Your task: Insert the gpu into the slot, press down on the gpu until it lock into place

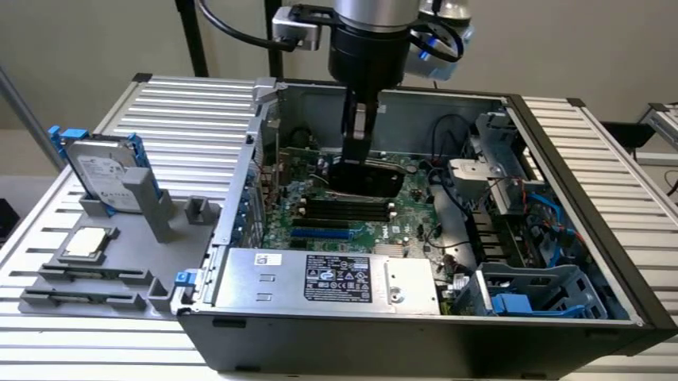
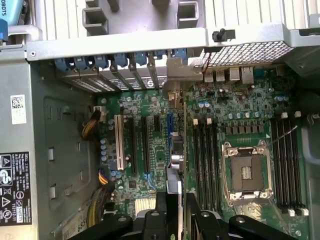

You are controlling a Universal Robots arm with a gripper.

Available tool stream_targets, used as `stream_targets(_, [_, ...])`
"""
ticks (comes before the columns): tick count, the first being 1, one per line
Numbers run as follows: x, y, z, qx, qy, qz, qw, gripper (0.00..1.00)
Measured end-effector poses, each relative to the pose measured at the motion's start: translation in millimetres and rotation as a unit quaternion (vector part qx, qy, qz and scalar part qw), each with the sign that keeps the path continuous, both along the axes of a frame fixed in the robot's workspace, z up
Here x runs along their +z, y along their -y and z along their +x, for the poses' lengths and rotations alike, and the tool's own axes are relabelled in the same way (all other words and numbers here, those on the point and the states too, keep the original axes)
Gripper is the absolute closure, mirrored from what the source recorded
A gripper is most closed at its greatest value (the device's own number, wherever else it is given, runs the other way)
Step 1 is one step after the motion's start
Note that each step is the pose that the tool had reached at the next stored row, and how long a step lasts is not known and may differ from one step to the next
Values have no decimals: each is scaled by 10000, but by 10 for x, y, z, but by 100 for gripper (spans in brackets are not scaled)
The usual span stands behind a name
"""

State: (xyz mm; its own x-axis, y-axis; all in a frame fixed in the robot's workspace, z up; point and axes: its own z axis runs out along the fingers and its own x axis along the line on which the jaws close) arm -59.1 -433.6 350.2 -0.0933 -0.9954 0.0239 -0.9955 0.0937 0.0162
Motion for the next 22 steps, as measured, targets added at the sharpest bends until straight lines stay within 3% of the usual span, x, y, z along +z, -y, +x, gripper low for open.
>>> stream_targets(2, [-32, 8, -41, 10, 11, 0, 10000, 74])
stream_targets(12, [-154, 54, -174, 103, 133, 0, 9999, 74])
stream_targets(18, [-257, 129, -193, 157, 139, 16, 9998, 74])
stream_targets(22, [-329, 137, -193, 158, 143, 26, 9998, 74])
